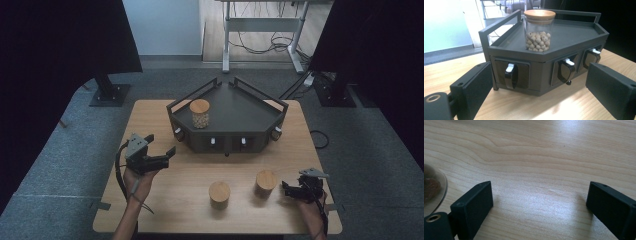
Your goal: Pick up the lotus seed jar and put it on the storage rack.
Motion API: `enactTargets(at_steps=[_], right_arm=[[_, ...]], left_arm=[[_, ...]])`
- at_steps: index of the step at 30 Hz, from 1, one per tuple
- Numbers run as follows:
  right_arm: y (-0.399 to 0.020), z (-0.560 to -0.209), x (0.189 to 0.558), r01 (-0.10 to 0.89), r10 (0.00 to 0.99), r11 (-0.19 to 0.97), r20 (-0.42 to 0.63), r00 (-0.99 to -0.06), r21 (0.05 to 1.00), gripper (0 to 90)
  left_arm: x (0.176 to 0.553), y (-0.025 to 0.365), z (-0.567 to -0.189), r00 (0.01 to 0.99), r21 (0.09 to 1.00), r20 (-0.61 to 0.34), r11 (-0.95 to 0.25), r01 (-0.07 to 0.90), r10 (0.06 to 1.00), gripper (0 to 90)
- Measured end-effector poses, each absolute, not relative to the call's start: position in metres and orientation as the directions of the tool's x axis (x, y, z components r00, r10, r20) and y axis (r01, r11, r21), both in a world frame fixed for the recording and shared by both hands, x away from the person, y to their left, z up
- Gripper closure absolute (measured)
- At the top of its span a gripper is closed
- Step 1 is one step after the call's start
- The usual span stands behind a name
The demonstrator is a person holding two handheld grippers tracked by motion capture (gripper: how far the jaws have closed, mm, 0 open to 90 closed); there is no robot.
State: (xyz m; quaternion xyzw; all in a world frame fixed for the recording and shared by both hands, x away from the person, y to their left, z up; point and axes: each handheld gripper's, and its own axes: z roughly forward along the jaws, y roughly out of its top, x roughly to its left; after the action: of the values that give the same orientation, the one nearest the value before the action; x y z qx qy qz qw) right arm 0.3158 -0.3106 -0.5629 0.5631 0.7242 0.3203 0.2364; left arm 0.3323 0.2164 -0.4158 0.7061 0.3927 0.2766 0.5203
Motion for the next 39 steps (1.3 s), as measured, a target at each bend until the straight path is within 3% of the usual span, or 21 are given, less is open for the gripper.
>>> enactTargets(at_steps=[39], right_arm=[[-0.311,-0.563,0.316,0.664,0.967,0.161,0.018,-0.254,0.730,6.3]], left_arm=[[0.308,0.229,-0.449,0.494,0.939,0.006,-0.175,0.296,0.869,7.7]])
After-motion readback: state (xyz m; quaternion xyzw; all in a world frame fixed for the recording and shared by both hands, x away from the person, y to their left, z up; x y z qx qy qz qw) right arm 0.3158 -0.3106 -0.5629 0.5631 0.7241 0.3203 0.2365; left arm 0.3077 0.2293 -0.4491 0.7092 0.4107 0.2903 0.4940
